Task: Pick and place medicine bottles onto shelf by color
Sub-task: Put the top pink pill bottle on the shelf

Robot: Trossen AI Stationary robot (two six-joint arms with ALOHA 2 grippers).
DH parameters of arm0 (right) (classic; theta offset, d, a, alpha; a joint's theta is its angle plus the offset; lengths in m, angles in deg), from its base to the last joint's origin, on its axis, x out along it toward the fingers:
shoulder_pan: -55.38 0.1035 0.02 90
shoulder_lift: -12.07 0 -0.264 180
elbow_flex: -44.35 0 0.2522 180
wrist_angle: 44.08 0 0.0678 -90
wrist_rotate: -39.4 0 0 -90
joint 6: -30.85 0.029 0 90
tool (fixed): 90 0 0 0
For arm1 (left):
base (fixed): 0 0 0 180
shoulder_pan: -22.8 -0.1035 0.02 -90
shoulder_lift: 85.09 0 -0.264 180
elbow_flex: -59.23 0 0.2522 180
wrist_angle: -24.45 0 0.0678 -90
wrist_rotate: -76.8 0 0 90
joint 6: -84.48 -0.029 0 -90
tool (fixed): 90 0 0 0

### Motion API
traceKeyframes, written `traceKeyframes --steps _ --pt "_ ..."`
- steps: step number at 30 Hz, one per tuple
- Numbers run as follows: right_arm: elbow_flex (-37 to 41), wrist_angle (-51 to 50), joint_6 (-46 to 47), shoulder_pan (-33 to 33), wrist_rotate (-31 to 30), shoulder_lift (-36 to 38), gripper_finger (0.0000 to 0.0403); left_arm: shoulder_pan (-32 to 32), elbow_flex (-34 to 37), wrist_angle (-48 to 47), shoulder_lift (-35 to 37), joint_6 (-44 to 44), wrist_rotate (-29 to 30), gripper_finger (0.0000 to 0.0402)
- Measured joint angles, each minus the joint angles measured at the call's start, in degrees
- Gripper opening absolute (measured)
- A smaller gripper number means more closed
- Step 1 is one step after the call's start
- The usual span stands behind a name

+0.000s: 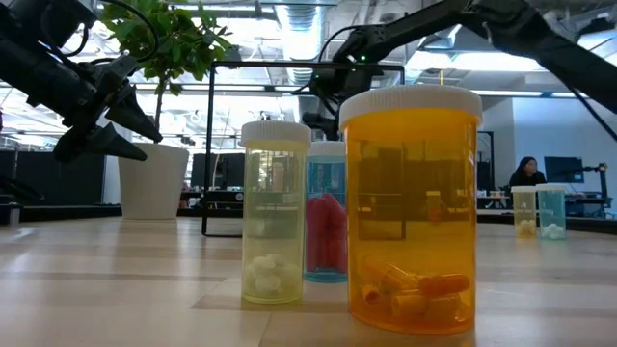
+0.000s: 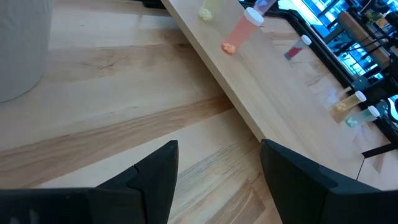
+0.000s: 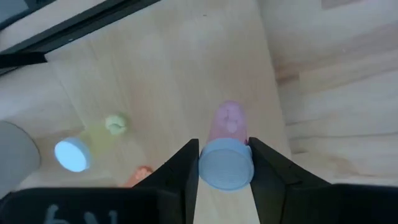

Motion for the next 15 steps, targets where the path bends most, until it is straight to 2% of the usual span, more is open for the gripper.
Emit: traceKeyframes --steps 9,15 --pt "-6.88 -4.35 -2.89 -0.10 1.34 -5.64 0.0132 0.00 0.00 0.00 -0.02 0.00 -0.01 0.0212" --pt "-7.48 -5.18 -3.83 -0.83 0.06 -5.68 0.0132 0.01 0.00 0.00 0.00 0.00 0.00 0.0212"
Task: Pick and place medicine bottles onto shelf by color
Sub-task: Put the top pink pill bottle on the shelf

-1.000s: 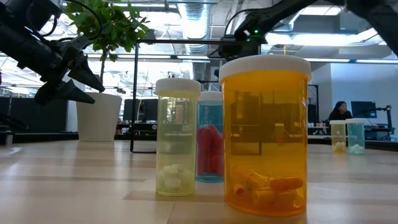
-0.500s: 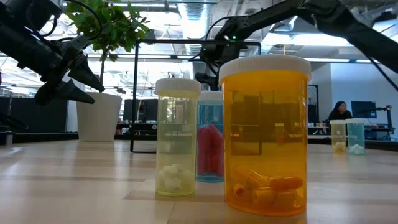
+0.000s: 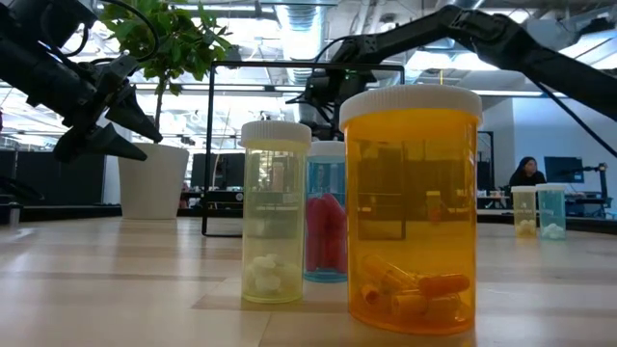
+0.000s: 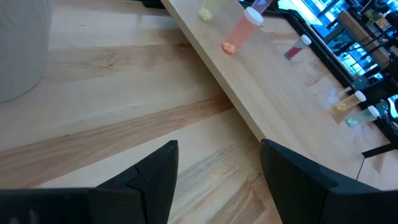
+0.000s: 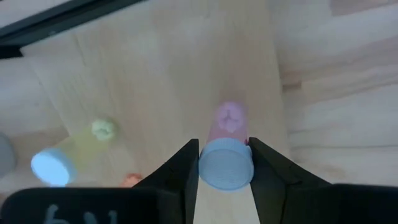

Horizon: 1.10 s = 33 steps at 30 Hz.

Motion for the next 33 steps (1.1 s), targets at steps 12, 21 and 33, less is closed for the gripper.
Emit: traceKeyframes --steps 12,21,33 --pt "0.01 0.79 -0.69 -0.73 -1.50 0.00 0.0139 -0.01 0.00 0.00 -0.01 0.00 0.00 0.0212" --pt "0.04 2.52 1.57 0.33 -1.65 0.00 0.0158 0.00 0.00 0.00 -0.01 0.00 0.00 0.0212" --pt "0.06 5.39 4.32 2.26 -1.91 0.00 0.0152 -0.01 0.00 0.00 -0.02 0.00 0.00 0.0212"
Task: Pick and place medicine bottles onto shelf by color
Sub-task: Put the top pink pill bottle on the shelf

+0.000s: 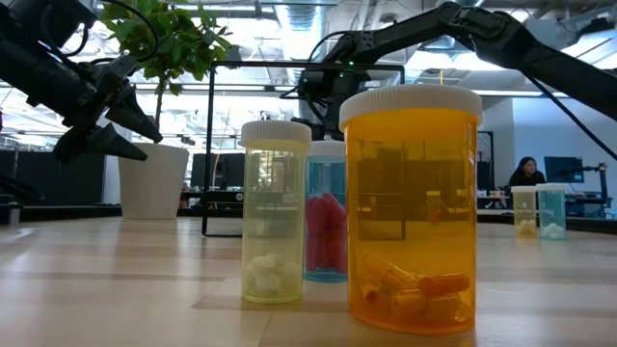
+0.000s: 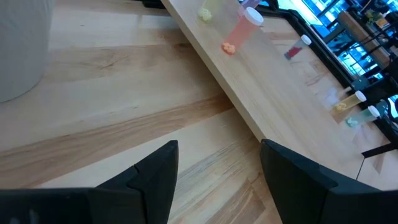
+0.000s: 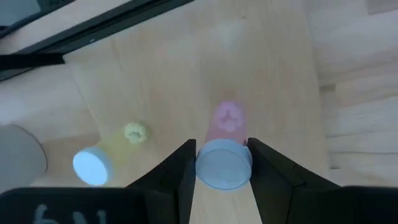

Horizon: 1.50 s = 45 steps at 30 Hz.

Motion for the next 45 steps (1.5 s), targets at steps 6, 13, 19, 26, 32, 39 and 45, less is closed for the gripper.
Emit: traceKeyframes --steps 6,13,19,26,32,39,45 --pt "0.00 0.64 -1.31 0.27 0.06 0.00 0.0152 0.00 0.00 0.00 0.00 0.00 0.00 0.0212" --pt "0.00 -0.93 -6.65 0.05 0.04 0.00 0.0152 0.02 0.00 0.00 0.02 0.00 0.00 0.0212" --pt "0.02 -4.85 -8.84 -0.81 0.05 0.02 0.0152 0.01 0.00 0.00 0.00 0.00 0.00 0.0212" --pt "0.02 -5.25 -8.68 -2.53 0.16 0.02 0.0152 0.02 0.00 0.00 0.01 0.00 0.00 0.0212" --pt "0.20 -4.51 -8.41 -2.34 1.55 -0.45 0.0154 0.01 0.00 0.00 0.02 0.00 0.00 0.0212" --pt "0.20 -4.27 -8.65 -2.33 3.08 -1.66 0.0168 0.00 0.00 0.01 0.01 0.01 0.00 0.0212" --pt "0.20 -4.16 -8.66 -2.29 3.08 -1.77 0.0181 0.02 0.00 0.00 0.00 0.00 -0.02 0.0212"
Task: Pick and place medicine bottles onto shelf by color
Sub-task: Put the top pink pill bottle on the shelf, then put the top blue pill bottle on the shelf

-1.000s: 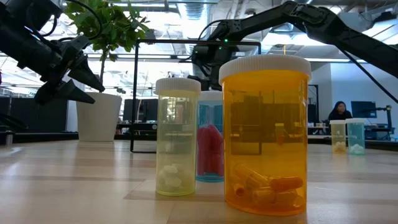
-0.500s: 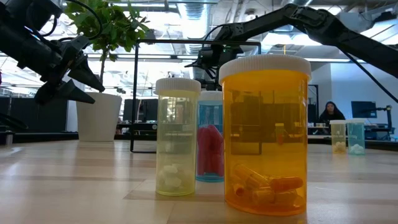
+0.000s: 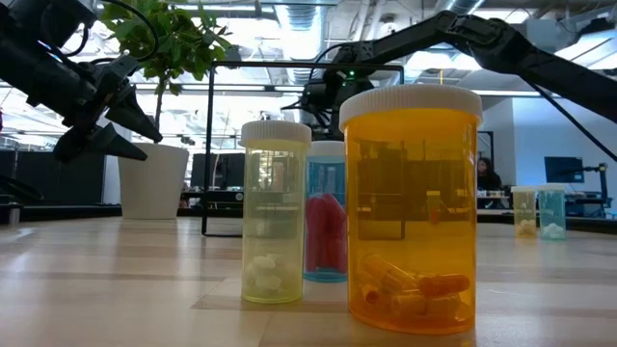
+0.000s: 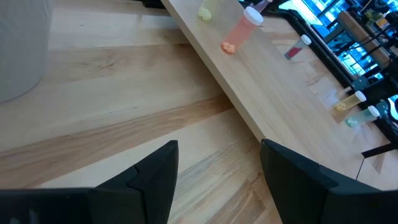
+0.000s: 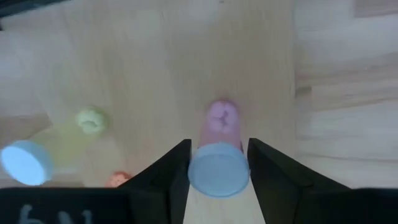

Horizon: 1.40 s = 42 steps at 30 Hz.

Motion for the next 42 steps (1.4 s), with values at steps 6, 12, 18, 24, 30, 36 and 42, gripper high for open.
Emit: traceKeyframes --steps 6,12,18,24,30,36,42 --pt "0.02 -0.01 0.02 -0.13 0.00 -0.07 0.0222 0.00 0.00 0.01 0.02 0.00 0.02 0.0212" --pt "-0.23 -1.39 -0.30 -0.26 0.08 0.20 0.0274 -0.01 0.00 0.00 0.00 0.00 0.02 0.0212" --pt "-0.79 -4.32 -2.34 -0.48 0.20 3.16 0.0296 0.00 0.00 0.00 0.00 0.00 0.02 0.0212" --pt "-0.81 -9.09 -6.08 -0.41 0.15 8.22 0.0297 -0.02 0.00 0.00 0.01 0.00 0.02 0.0212" --pt "1.17 -15.12 -9.52 -0.47 -1.27 12.28 0.0297 -0.02 0.00 0.02 0.00 0.00 0.00 0.0212" --pt "15.26 -14.56 -9.90 -1.71 3.12 17.90 0.0297 0.00 0.00 0.00 0.02 0.00 0.02 0.0212" --pt "35.88 -3.41 -7.29 -2.93 4.65 27.42 0.0297 -0.02 0.00 0.00 0.00 0.00 0.01 0.0212"
